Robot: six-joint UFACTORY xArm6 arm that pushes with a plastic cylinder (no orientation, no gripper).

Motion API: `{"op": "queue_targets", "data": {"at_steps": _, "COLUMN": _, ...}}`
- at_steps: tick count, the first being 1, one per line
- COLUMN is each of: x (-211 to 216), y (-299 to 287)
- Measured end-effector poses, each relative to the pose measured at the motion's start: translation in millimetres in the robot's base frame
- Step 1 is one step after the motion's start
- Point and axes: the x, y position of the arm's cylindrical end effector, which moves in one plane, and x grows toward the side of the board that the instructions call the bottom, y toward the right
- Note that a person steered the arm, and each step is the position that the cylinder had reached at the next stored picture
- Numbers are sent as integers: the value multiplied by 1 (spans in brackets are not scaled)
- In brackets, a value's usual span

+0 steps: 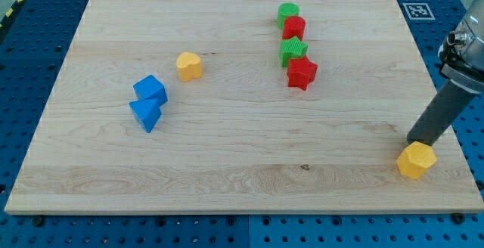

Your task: Move your arm closer to the blue triangle

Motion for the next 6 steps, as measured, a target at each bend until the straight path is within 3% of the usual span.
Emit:
{"op": "queue_targets", "data": {"at_steps": 1, "x": -6, "y": -19}}
{"op": "queue_targets", "data": {"at_steps": 2, "x": -4, "y": -75}}
{"op": "queue_targets", "data": {"at_steps": 4, "x": 48, "y": -245}}
{"op": "queue_targets", "data": {"at_steps": 6, "x": 28, "y": -423}}
